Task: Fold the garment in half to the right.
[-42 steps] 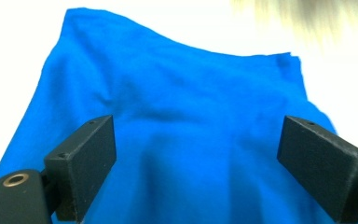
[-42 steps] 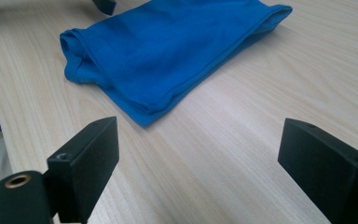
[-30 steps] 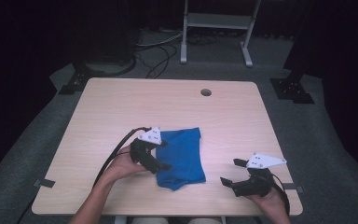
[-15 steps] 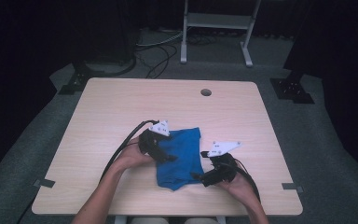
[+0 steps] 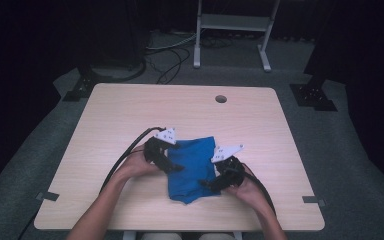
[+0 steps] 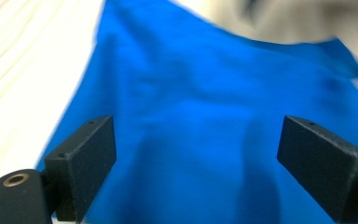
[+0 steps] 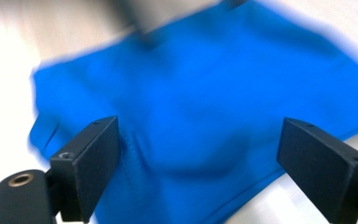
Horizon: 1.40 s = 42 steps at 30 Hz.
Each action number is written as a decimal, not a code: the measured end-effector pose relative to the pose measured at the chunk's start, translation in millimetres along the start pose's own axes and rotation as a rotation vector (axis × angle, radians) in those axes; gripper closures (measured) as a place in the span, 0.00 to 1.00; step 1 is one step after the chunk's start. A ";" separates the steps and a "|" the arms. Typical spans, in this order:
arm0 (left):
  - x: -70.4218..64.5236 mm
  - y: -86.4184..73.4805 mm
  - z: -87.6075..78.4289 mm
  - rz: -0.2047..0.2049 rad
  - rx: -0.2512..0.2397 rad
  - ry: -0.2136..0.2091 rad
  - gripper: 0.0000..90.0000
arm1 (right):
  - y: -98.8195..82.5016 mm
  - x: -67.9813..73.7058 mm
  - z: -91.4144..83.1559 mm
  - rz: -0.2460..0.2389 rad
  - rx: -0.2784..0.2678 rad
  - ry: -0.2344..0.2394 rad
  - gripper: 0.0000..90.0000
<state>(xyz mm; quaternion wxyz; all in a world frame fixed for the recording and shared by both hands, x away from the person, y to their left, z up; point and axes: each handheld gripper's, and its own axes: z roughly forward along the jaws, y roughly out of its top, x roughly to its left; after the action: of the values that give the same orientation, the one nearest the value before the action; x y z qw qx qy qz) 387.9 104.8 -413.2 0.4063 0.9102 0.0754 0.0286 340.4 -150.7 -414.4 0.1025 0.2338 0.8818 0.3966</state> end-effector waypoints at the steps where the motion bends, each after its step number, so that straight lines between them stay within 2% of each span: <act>1: -5.8 -1.1 -0.9 0.014 0.003 -0.008 0.13 | 5.1 -5.1 2.2 0.011 -0.002 -0.012 0.15; 4: -22.1 -7.3 6.7 0.046 0.038 -0.039 0.13 | 20.8 -16.8 15.8 0.019 0.007 -0.049 0.15; 5: -22.1 -7.3 6.7 0.046 0.038 -0.039 0.13 | 24.1 -18.5 19.5 0.022 0.027 -0.036 0.15; 8: -29.2 -13.4 15.9 0.075 0.089 -0.042 0.13 | 29.3 -22.4 27.3 0.015 0.038 -0.056 0.15; 9: -29.5 -17.1 16.7 0.081 0.078 -0.037 0.13 | 31.4 -25.0 35.9 0.020 0.062 -0.044 0.15; 12: -27.6 -19.1 14.2 0.074 0.073 -0.048 0.13 | 26.1 -25.9 50.5 -0.014 0.142 -0.053 0.15; 14: -24.9 -18.4 11.3 0.078 0.063 -0.037 0.13 | 26.1 -25.9 50.5 -0.014 0.142 -0.053 0.15; 15: -21.8 -17.1 9.6 0.077 0.046 -0.021 0.13 | 24.1 -27.0 49.3 -0.013 0.124 -0.046 0.15; 16: -17.5 -15.3 8.0 0.067 0.028 -0.011 0.13 | 25.4 -27.2 46.2 -0.013 0.126 -0.055 0.15; 18: -7.5 -11.2 6.2 0.051 -0.001 0.013 0.13 | 26.5 -26.7 32.6 -0.004 0.093 -0.085 0.15; 21: 7.0 -8.9 6.6 0.030 0.007 0.032 0.13 | 20.3 -18.7 12.1 -0.006 0.031 -0.069 0.16; 23: 17.0 -11.3 7.8 0.012 0.027 0.045 0.13 | 15.0 -10.8 10.5 -0.020 0.052 -0.037 0.16; 24: 24.5 -16.1 10.0 -0.006 0.067 0.045 0.13 | 10.4 -3.8 12.9 -0.036 0.068 -0.001 0.16; 25: 27.0 -19.3 11.2 -0.010 0.074 0.044 0.13 | 7.9 -0.6 14.8 -0.042 0.082 0.009 0.16; 27: 29.5 -22.3 9.8 -0.027 0.048 0.044 0.13 | 2.6 4.1 18.8 -0.047 0.101 0.026 0.16; 29: 31.1 -21.3 6.6 -0.048 0.044 0.063 0.13 | -2.7 7.1 20.4 -0.039 0.093 0.029 0.16; 31: 31.3 -20.1 5.4 -0.058 0.038 0.064 0.13 | -6.5 7.9 19.0 -0.027 0.083 0.035 0.16; 32: 29.5 -15.6 4.4 -0.078 0.001 0.037 0.13 | -7.4 7.7 17.5 -0.019 0.078 0.042 0.16; 35: 17.0 -1.9 11.1 -0.046 -0.031 -0.008 0.13 | -12.0 5.3 -1.0 -0.007 0.038 0.032 0.16; 38: 4.1 12.0 24.9 0.009 -0.015 -0.046 0.13 | -22.1 1.9 -26.5 0.024 -0.005 0.017 0.15; 39: 0.8 15.2 30.7 0.024 -0.003 -0.054 0.13 | -26.2 1.3 -35.0 0.035 -0.019 0.010 0.15; 42: -3.5 18.6 48.4 0.067 0.076 -0.049 0.13 | -39.4 0.7 -58.3 0.057 -0.049 -0.008 0.15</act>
<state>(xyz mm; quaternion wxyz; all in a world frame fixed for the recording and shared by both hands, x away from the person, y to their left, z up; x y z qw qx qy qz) 392.0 56.4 -431.7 0.3718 0.9274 0.0358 0.0169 305.4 -211.0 -405.1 0.1002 0.2578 0.8643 0.4201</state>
